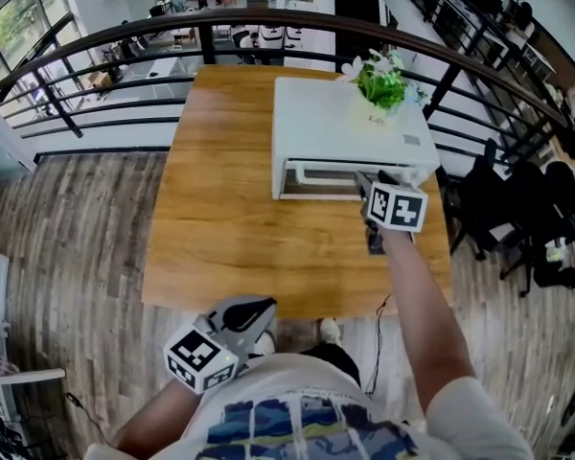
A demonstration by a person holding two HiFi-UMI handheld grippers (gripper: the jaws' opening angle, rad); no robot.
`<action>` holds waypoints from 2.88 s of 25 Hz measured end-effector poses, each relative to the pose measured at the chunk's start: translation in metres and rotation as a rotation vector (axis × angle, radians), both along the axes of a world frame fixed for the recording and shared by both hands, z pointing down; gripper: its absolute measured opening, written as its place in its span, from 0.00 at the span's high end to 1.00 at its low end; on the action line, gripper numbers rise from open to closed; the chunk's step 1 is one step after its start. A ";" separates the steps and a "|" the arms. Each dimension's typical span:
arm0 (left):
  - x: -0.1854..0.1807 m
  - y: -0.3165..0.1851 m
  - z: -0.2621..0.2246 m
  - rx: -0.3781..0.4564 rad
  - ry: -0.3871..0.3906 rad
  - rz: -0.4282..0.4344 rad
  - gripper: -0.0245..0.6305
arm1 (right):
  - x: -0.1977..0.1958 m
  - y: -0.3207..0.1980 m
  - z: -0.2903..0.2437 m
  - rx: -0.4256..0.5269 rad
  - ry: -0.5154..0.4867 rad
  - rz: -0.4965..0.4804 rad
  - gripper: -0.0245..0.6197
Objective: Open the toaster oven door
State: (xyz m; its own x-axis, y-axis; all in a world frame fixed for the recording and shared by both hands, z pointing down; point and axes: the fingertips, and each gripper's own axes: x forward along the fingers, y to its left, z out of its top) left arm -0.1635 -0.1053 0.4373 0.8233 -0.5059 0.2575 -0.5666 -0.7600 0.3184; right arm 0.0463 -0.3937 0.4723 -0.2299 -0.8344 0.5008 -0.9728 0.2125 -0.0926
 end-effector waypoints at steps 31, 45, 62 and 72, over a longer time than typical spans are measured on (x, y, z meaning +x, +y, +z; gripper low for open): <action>-0.009 0.008 -0.004 0.024 0.033 0.066 0.95 | 0.007 0.077 0.041 0.051 0.013 0.055 0.61; -0.006 0.012 -0.001 0.011 0.030 0.075 0.95 | 0.009 0.110 0.074 0.029 0.018 0.058 0.61; -0.005 0.019 0.001 0.004 0.022 0.080 0.95 | 0.013 0.138 0.113 -0.004 0.038 0.081 0.61; -0.007 0.019 -0.001 0.002 0.009 0.083 0.95 | 0.014 0.150 0.137 -0.043 0.050 0.085 0.61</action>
